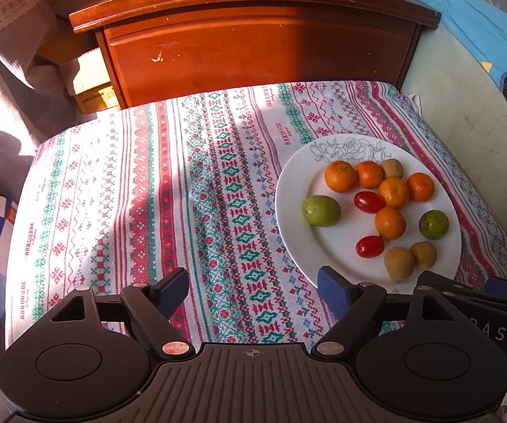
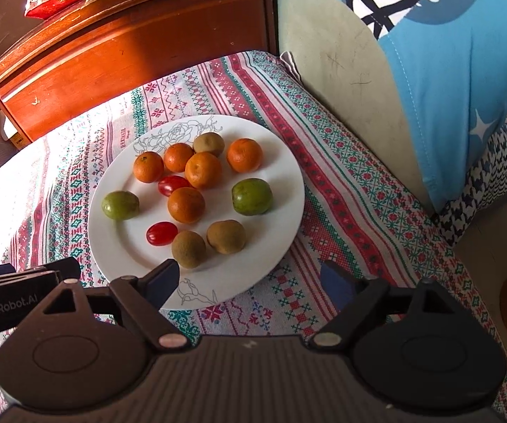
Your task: Organize fruits
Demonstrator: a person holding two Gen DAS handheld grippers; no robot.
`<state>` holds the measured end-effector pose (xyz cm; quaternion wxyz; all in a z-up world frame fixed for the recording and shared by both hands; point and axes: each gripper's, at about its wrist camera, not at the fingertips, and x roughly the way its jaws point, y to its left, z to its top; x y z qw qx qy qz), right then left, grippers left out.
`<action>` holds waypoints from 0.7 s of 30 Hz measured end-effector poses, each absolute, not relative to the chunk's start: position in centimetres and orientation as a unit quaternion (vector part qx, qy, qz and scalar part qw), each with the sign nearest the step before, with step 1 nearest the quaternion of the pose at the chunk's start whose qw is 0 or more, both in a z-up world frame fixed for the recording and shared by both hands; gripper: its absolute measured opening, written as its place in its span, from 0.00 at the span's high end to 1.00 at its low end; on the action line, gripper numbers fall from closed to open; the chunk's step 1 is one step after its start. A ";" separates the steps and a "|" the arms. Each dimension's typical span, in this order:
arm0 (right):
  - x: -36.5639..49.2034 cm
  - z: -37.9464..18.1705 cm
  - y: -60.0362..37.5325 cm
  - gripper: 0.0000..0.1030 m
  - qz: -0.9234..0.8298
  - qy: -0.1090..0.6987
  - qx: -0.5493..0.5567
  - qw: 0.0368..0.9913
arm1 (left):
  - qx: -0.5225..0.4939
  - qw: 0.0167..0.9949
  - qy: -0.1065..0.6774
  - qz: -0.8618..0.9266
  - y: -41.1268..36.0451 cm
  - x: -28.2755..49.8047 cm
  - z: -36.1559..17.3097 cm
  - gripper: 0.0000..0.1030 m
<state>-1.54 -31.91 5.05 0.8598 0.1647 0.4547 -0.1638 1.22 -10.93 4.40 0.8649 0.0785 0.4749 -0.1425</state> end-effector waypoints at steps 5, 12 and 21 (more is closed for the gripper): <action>-1.4 4.7 -32.1 0.13 -0.169 0.460 0.162 0.856 | 0.085 0.863 0.478 -0.141 -11.3 1.3 4.2 0.20; -1.2 4.4 -32.1 0.13 -0.173 0.468 0.160 0.852 | 0.090 0.860 0.484 -0.135 -11.5 1.5 3.8 0.19; -0.9 4.0 -31.9 0.12 -0.172 0.476 0.157 0.848 | 0.099 0.857 0.491 -0.124 -11.8 1.6 3.1 0.16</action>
